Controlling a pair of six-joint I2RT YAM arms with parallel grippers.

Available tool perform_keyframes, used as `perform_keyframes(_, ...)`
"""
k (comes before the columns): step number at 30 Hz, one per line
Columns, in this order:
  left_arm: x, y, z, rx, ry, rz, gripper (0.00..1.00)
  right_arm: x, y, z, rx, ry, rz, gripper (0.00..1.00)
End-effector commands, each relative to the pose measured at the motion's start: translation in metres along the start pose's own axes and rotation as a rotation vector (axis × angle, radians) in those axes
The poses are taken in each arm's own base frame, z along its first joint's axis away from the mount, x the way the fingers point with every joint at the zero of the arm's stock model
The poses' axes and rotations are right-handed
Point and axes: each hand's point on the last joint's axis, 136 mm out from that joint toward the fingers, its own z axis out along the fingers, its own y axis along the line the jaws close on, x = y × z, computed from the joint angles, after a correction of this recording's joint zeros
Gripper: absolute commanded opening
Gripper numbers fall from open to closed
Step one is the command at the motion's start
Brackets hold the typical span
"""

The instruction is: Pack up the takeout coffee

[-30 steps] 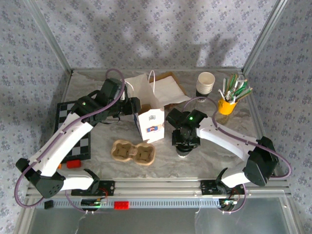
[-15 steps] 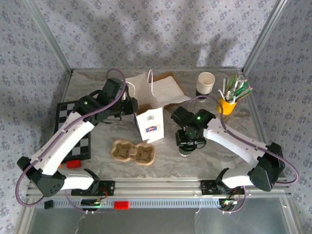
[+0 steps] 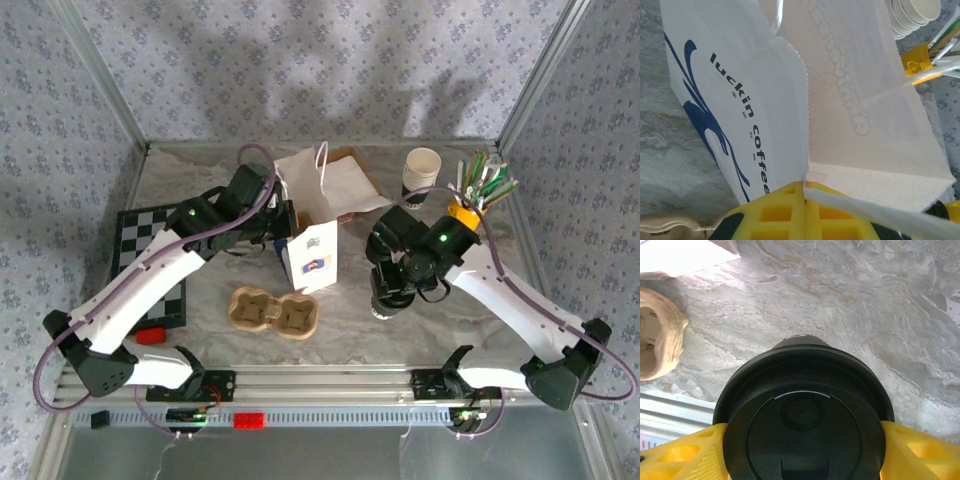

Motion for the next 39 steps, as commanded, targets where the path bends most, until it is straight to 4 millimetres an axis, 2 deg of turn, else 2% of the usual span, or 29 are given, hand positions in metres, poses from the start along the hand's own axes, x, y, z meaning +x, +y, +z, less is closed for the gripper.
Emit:
perform_keyframes(1,-0.004,-0.024,-0.009,0.083,-0.007,-0.009,0.04,0.013,-0.008,-0.022,-0.01,0.02,-0.005,0.66)
perform_keyframes(5,-0.001,-0.046,-0.01,0.147,0.006,0.004,0.02,0.014,-0.012,-0.037,-0.026,0.0,0.001,0.67)
perform_keyframes(8,0.001,-0.05,-0.011,0.129,0.007,0.02,0.02,0.015,-0.015,-0.046,-0.027,-0.01,0.002,0.67)
perform_keyframes(12,0.008,-0.072,-0.012,0.201,0.027,0.024,0.01,0.018,-0.019,-0.057,-0.031,-0.024,0.008,0.67)
perform_keyframes(17,0.015,-0.083,-0.022,0.222,0.034,0.019,0.01,0.022,-0.03,-0.065,-0.009,-0.034,0.028,0.67)
perform_keyframes(23,0.024,-0.076,-0.023,0.195,0.04,-0.018,0.01,0.02,-0.036,-0.065,-0.005,-0.05,0.044,0.67)
perform_keyframes(27,0.028,-0.087,-0.021,0.262,0.057,-0.071,0.01,0.019,-0.037,-0.064,-0.008,-0.05,0.048,0.67)
perform_keyframes(34,0.032,-0.058,-0.009,0.15,0.061,-0.035,0.02,0.016,-0.038,-0.07,-0.021,-0.08,0.057,0.67)
perform_keyframes(37,0.034,-0.055,-0.009,0.142,0.071,-0.012,0.09,0.015,-0.038,-0.075,-0.026,-0.09,0.059,0.67)
perform_keyframes(39,0.037,-0.055,-0.007,0.138,0.085,-0.006,0.24,0.015,-0.038,-0.08,-0.029,-0.1,0.062,0.67)
